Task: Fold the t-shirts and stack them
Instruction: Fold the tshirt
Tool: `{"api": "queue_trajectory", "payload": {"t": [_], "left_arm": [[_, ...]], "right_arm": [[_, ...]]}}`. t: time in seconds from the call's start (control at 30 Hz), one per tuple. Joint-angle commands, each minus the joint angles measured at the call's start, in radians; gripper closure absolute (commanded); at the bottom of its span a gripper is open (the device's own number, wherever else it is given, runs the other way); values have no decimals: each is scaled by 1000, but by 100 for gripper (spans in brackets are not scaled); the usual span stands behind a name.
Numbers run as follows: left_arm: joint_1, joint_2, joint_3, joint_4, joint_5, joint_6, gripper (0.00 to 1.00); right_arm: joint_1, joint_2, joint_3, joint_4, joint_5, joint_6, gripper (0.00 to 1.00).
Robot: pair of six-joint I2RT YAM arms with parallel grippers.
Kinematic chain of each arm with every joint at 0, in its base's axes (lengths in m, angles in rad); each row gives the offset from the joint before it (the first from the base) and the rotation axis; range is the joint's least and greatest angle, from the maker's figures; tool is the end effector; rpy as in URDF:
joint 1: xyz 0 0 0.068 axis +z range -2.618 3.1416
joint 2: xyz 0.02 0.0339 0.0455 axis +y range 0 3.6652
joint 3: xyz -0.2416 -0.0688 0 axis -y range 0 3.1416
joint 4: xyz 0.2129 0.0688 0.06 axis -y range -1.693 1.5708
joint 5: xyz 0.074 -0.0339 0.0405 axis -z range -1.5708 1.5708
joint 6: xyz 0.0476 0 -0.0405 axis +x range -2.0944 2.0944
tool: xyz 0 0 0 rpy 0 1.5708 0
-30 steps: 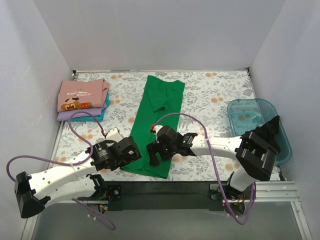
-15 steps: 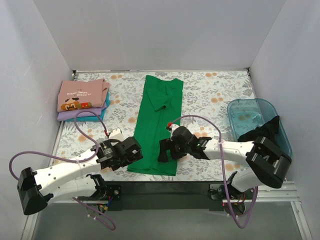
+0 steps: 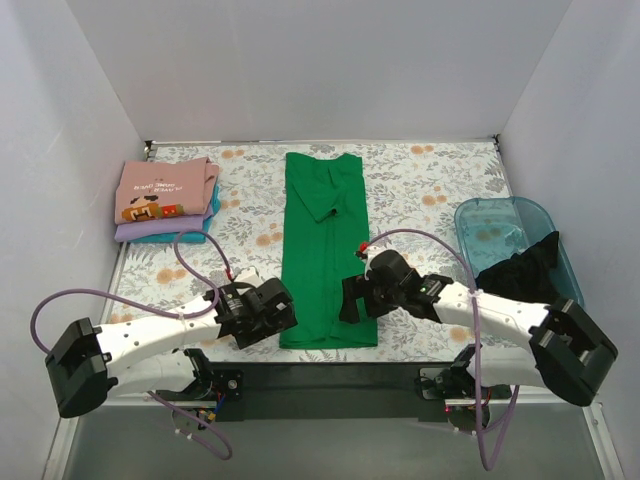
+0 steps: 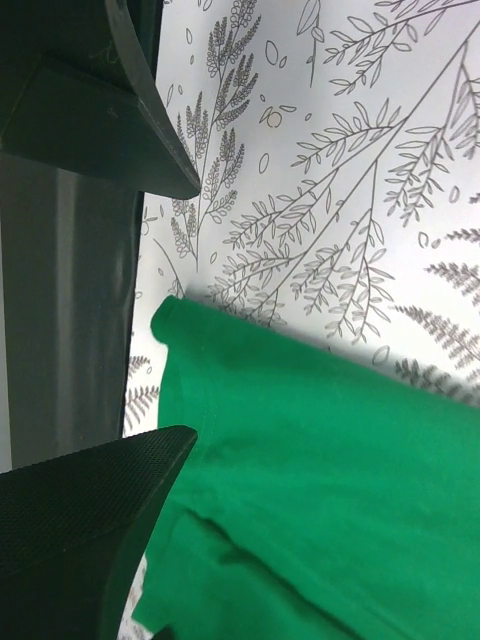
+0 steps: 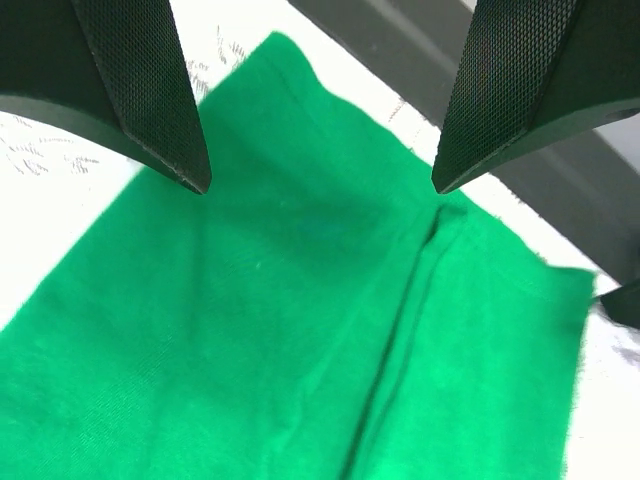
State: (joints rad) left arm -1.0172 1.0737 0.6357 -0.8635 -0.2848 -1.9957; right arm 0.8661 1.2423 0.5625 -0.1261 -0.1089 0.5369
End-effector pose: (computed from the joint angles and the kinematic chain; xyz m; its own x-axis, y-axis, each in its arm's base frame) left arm 0.0928 -0.1247 0.1745 -0.4991 -0.8557 -0.1371 -0.7821 0.5129 -0.3540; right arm 0.1446 0.1781 0.1675 -0.8139 -0.1722 -0.5549 -0.4536 0.7852 0.4216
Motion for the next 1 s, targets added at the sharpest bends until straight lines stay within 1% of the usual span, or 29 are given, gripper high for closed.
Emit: {"api": "queue_trajectory", "payload": {"t": [0.0,0.07,0.1,0.17,0.2,0.27,0.3,0.33,0.4,0.43,0.47,0.53,0.57,0.67,0.7,0.73,0.77,0.83,0.87,0.97], "left_arm": [[5,12,-24,34,18,-135,13],[6,11,-50,53,29,-144,20],[5,2,-62,90,53,-141,25],[6,-6,-94,125,81,-137,29],[5,-9,-102,153,104,-126,32],[6,-9,-129,172,124,-123,35],[6,-9,-142,202,133,-117,37],[6,-1,-152,218,156,-117,43],[6,15,-169,247,168,-114,47],[6,34,-169,250,171,-115,57],[6,41,-169,254,174,-111,61],[6,55,-162,265,183,-98,73],[6,66,-159,271,194,-89,87],[6,74,-153,282,203,-75,98],[6,75,-154,285,203,-75,100],[6,75,-154,287,202,-77,100],[6,75,-153,290,205,-72,100],[6,72,-153,291,203,-74,100],[6,69,-153,291,203,-74,100],[6,54,-151,291,203,-74,100]], "right_arm": [[16,-101,36,-64,17,-19,2],[31,-130,25,-110,64,8,2],[34,-154,10,-127,77,17,2],[40,-181,-18,-164,95,47,2],[40,-208,-48,-179,103,61,2],[40,-242,-79,-214,130,99,2],[40,-277,-96,-224,129,112,2],[40,-291,-120,-234,126,120,2],[40,-329,-142,-242,86,129,2],[42,-337,-162,-242,74,133,3],[43,-343,-170,-242,51,135,4],[47,-345,-185,-242,31,143,6],[53,-333,-188,-241,17,144,8],[74,-310,-200,-210,-4,152,14],[79,-288,-204,-196,-11,155,20],[82,-278,-207,-167,-18,164,23],[92,-265,-208,-161,-15,170,30],[108,-235,-210,-149,-8,181,39],[109,-221,-210,-149,3,181,53],[111,-214,-199,-152,21,181,81]]}}
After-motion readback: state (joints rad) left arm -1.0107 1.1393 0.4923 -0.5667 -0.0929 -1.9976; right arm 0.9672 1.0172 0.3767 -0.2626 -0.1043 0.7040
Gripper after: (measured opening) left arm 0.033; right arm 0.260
